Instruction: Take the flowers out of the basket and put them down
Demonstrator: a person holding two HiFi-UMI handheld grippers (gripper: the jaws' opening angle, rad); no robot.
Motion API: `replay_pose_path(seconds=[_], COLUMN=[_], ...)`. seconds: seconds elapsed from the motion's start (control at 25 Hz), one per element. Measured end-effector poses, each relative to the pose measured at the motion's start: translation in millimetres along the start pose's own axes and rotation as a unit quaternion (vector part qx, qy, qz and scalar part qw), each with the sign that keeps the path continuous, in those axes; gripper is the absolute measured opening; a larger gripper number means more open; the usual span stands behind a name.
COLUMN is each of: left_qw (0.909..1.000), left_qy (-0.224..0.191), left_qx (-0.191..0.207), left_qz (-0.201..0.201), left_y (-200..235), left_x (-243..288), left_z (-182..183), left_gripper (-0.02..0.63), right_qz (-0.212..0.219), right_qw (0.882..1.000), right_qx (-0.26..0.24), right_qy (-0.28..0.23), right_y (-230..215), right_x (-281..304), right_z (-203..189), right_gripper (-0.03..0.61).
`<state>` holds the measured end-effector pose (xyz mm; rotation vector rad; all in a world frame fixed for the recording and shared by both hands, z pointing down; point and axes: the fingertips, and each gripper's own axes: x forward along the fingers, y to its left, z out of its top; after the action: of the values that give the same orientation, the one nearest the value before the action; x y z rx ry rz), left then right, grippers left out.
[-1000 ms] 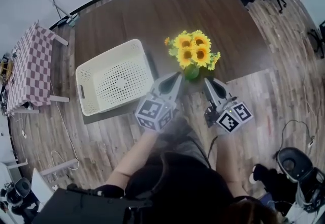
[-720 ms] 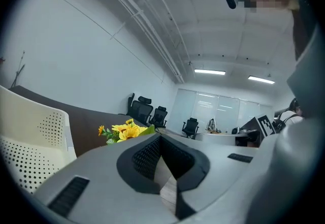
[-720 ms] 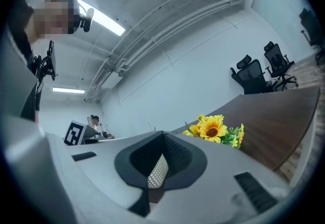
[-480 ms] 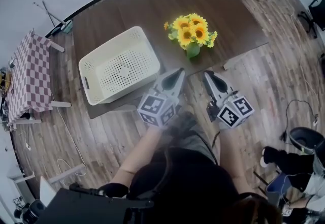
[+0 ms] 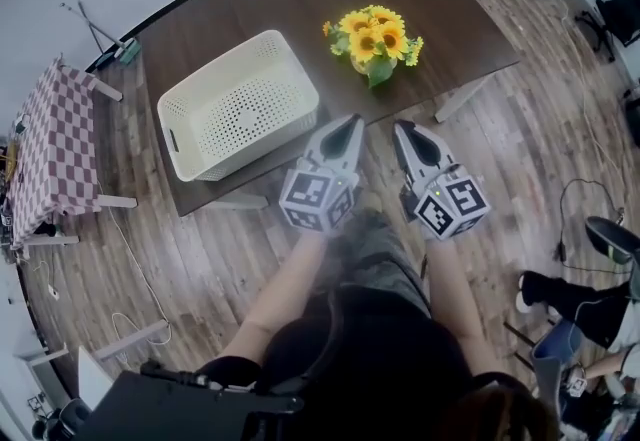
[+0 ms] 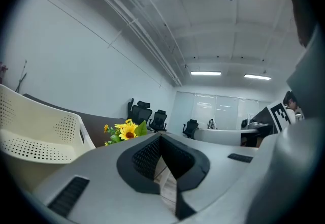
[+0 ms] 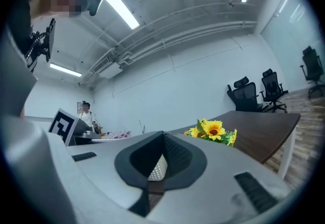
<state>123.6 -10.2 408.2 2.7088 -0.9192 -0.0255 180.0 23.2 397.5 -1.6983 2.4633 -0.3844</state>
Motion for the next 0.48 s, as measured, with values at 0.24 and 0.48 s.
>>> replay_pose_path(seconds=[0.24,0.48], left_qw=[0.9999,0.9999], left_qy=[-0.009,-0.006], left_qx=[-0.002,0.007], left_qz=[0.007,0.004], left_y=[-6.2,-21.7], left_x=[-11.9,-18.6], left_z=[-3.4,-8.9], left_gripper=[0.0,0.0], right_qz=[-0.009,-0.009], right_qw=[1.0,1.0], right_qx=[-0.018,-0.017], right_qy=[-0.007,-0.009], right_y=[13.8,16.1], right_x=[-13.6,-27.5], right_z=[-2.4,-5.3], right_gripper=[0.001,0.002])
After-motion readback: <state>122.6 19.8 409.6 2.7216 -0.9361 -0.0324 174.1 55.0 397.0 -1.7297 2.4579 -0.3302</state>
